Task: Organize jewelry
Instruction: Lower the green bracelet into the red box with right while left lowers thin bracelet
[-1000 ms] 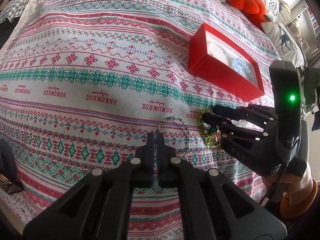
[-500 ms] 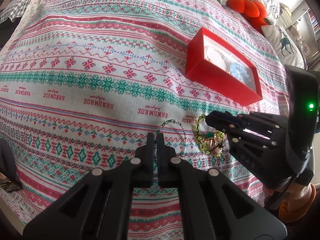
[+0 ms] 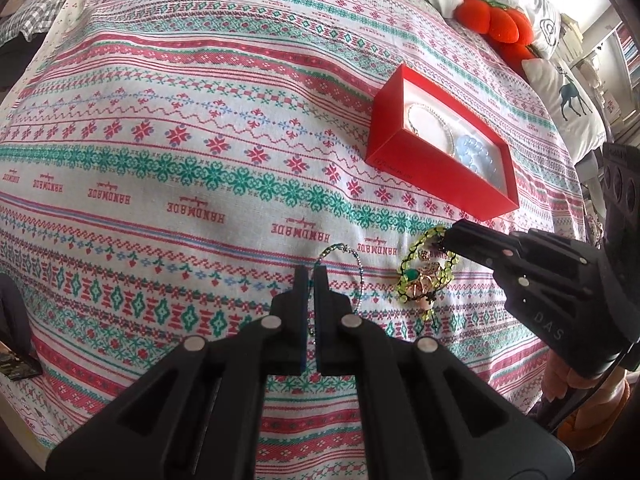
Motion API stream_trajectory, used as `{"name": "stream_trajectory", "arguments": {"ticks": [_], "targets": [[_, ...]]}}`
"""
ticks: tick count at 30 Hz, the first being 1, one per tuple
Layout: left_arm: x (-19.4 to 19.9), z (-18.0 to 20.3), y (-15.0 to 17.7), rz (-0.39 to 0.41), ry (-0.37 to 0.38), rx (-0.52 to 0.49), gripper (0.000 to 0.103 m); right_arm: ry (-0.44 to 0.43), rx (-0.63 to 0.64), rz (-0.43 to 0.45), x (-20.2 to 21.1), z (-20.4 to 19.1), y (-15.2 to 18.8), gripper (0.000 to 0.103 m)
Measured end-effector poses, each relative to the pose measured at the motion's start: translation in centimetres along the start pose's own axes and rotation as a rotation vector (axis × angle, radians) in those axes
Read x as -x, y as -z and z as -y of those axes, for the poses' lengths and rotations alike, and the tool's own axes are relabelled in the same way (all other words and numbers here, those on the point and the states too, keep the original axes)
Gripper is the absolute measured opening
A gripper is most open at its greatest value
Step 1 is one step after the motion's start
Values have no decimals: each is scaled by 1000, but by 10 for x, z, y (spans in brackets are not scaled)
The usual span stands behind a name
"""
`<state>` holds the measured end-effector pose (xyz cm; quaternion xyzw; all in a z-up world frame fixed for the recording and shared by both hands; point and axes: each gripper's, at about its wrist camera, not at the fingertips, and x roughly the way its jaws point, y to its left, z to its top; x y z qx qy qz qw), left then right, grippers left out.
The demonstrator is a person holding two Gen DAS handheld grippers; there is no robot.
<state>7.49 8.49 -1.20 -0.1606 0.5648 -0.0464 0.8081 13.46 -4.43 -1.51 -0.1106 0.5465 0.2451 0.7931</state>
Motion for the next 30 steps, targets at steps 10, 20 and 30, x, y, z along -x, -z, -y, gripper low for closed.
{"name": "stream_trajectory", "arguments": {"ticks": [10,20,30], "targets": [[21,-1,-2,50,27,-7,3,-31,-10,60,34,-5,0,6],[42,11,-11,118,42,-24,3,-31,-48,171,75,1,-6,6],[46,34,-28,156,42,-34,3,0,-121,264,95,28,-28,6]]}}
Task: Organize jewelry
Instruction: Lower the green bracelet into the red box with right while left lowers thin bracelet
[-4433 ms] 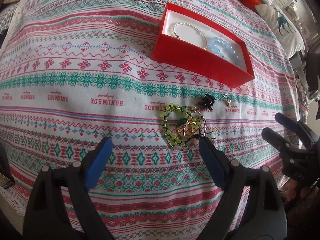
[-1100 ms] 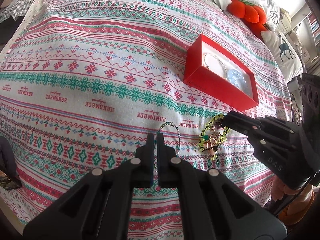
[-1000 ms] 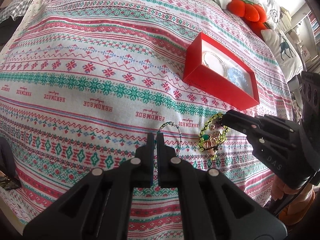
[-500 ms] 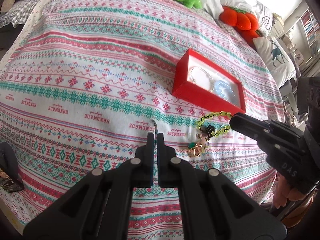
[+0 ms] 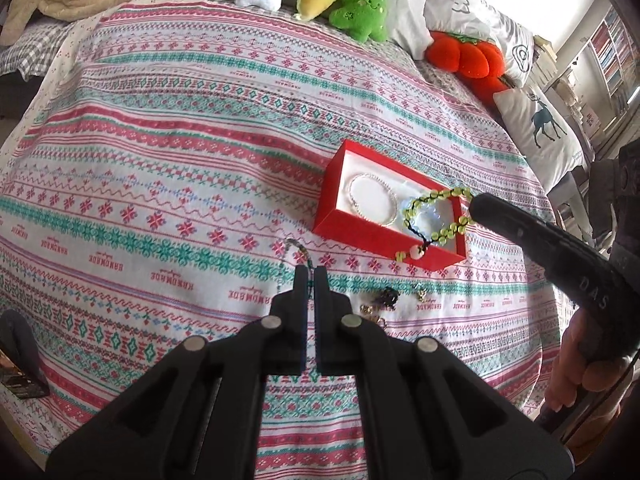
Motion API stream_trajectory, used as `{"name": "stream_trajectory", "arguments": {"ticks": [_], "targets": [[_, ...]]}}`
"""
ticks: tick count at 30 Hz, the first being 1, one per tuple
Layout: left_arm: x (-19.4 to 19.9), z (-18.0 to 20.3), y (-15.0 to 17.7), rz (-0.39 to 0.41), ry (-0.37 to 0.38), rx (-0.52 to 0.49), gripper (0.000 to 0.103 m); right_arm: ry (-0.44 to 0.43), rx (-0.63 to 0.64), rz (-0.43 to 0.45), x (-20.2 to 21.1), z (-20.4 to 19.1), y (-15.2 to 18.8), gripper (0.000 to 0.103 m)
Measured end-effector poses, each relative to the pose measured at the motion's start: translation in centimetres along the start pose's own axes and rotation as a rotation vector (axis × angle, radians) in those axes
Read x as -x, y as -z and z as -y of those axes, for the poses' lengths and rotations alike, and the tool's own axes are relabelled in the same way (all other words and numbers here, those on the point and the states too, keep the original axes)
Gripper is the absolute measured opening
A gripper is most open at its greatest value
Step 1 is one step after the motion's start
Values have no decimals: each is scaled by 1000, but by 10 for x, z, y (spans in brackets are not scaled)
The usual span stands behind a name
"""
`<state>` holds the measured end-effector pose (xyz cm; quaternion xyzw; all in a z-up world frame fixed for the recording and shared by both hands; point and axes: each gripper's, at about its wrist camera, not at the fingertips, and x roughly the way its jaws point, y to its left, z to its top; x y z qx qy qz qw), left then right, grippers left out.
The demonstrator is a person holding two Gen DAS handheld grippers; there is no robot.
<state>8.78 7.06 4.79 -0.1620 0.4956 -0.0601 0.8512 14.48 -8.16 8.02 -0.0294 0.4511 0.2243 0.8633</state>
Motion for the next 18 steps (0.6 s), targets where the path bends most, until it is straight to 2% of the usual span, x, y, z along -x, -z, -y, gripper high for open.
{"name": "stream_trajectory", "arguments": {"ticks": [9,18], "targets": [[-5,23,-1,8,-5,-19,3,26,-88,62,-8,39,-17,6],[-11,49,-2,3,-3,-51,3,139,-181,-61,-39,94,-1,6]]}}
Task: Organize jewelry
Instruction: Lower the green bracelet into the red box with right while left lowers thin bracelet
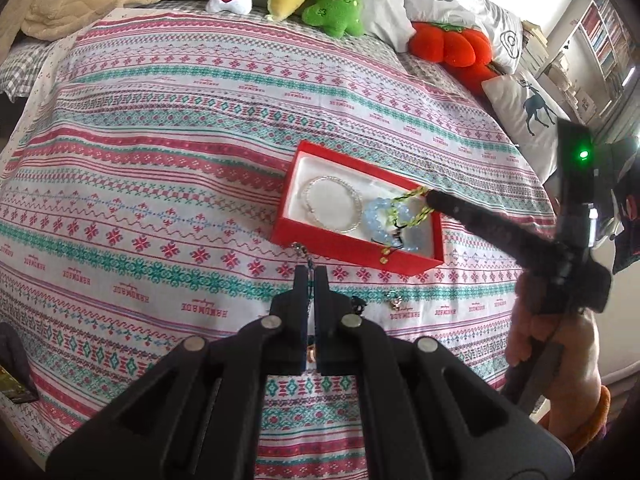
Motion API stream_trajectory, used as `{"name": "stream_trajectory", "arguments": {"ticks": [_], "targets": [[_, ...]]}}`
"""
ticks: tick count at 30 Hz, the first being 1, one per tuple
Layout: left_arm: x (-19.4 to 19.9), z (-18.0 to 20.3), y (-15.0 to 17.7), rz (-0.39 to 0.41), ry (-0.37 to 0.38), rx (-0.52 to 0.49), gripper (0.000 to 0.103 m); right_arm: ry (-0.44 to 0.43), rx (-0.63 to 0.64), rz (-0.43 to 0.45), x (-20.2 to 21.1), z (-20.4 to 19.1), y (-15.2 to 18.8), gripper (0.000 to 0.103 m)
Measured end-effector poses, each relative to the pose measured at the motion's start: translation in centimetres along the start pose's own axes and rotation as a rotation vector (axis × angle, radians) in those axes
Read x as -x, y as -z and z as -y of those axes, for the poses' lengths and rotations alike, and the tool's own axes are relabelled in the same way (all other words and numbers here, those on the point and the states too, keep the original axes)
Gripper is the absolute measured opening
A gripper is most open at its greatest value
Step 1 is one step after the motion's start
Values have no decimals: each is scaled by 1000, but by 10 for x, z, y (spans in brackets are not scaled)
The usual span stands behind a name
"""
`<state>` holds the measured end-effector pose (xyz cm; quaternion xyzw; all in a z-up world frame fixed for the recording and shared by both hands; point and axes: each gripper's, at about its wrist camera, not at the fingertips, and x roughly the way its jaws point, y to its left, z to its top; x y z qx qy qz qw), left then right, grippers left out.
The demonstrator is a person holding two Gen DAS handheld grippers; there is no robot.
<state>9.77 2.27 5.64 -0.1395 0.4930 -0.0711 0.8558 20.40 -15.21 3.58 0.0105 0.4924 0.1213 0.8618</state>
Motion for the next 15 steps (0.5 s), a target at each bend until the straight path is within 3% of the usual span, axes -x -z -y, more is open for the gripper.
{"name": "stream_trajectory", "arguments": {"ticks": [6,9,15], "targets": [[8,28,-14,35,43,-41,3,27,-9,-27,1,13,8,7],[8,44,-24,50,81,-55,3,23,-37,-40,2,21,10,14],[-15,55,-44,56,186,-21,3,19,-77,-61,7,35,14,17]]}}
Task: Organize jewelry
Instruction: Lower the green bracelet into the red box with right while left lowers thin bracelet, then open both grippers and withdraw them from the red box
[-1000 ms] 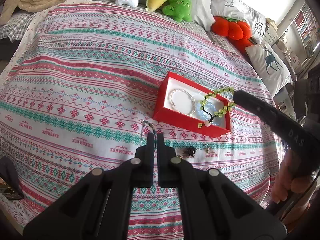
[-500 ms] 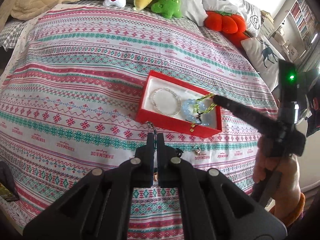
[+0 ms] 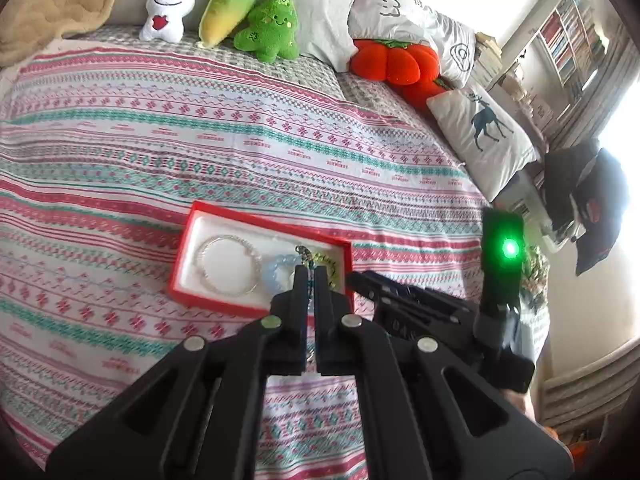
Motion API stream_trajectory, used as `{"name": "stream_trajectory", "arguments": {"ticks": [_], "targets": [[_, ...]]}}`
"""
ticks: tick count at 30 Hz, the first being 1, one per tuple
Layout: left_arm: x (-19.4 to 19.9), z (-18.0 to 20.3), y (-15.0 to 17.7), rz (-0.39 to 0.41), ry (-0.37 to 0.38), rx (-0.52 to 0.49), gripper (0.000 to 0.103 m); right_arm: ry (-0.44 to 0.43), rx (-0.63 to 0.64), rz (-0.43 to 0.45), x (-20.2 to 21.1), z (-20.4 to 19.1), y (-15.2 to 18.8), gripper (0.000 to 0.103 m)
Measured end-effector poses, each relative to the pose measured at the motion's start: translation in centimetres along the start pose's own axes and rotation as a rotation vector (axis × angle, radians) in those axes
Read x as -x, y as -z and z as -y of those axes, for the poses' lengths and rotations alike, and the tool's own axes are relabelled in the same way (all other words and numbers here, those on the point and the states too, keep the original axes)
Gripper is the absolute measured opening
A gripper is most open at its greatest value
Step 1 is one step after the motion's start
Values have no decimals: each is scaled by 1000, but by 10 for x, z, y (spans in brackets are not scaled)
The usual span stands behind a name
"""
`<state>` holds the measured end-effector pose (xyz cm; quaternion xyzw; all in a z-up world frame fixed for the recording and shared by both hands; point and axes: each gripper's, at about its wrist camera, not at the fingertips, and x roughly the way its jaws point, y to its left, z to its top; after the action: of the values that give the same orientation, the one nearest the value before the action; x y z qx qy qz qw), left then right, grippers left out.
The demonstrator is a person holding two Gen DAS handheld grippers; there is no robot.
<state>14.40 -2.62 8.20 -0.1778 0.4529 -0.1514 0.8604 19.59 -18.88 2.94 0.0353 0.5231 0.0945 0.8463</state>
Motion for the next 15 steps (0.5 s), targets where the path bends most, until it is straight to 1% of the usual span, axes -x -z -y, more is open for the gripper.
{"name": "stream_trajectory", "arguments": {"ticks": [3,4,5,6,7,9,11,15], "targets": [[-18,-9,-4,-16,41,21,3,-2,-1,0,4,3,3,21],[-27,-15,-4,-27,40,33,3,0,3,0,5,3,4,24],[-35,-21,-4,-35,23,43,3,1,8,-2,6,3,5,26],[-41,-26,-3,-47,3,47,3,2,13,-3,6,2,5,33],[-47,-31,-2,-58,-15,54,3,2,19,-5,7,1,7,51],[-55,-39,1,-78,-43,70,3,4,24,3,9,-1,9,69],[-57,-42,2,-82,-73,67,3,7,44,13,12,-5,11,69],[-58,-37,7,-70,-165,15,3,12,75,10,14,-11,14,70]]}}
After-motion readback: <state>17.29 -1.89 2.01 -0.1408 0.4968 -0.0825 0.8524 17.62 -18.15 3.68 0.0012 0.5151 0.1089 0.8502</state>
